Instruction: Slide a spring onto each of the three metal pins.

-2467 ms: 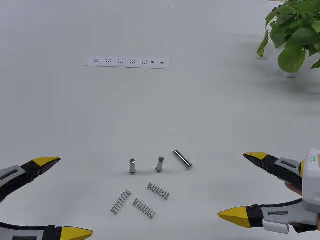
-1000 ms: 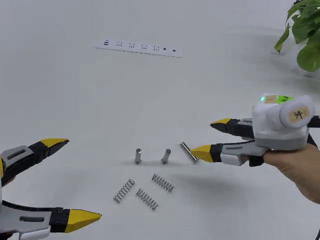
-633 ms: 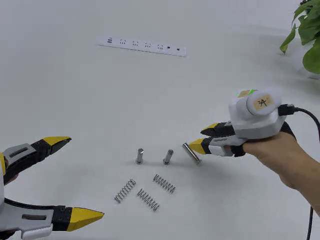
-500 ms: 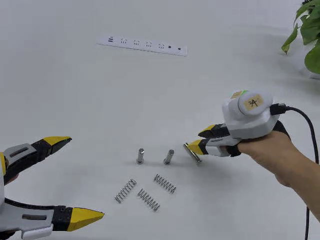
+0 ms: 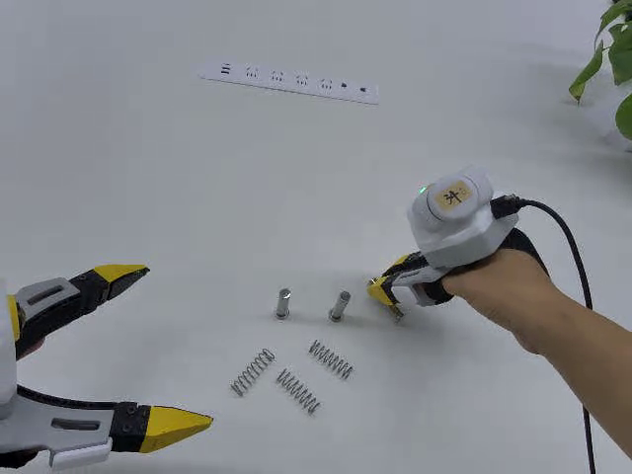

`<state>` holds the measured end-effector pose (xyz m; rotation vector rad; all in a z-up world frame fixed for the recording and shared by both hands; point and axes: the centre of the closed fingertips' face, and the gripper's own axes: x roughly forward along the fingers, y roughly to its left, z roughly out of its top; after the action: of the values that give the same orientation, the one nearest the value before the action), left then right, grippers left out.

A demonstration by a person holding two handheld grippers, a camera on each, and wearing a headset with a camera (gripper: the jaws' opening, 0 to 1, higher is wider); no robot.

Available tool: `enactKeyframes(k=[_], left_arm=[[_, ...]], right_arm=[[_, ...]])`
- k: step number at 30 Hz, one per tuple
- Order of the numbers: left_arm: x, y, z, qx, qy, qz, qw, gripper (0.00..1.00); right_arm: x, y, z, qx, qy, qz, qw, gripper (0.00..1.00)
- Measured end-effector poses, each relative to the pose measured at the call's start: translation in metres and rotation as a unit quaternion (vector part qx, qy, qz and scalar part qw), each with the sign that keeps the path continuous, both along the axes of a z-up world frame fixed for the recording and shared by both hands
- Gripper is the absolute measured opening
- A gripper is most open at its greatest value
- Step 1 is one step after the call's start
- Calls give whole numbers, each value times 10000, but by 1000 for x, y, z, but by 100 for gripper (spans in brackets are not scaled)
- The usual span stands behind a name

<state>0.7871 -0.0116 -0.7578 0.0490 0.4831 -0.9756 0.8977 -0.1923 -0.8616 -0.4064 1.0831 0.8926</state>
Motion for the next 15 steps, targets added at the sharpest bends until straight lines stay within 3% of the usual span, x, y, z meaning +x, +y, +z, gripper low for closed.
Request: enactKeyframes(k=[15], left_arm=[[1, 0, 1, -37, -5, 41, 10000, 100]], right_arm=[[3, 4, -6, -272, -109, 144, 9995, 12]])
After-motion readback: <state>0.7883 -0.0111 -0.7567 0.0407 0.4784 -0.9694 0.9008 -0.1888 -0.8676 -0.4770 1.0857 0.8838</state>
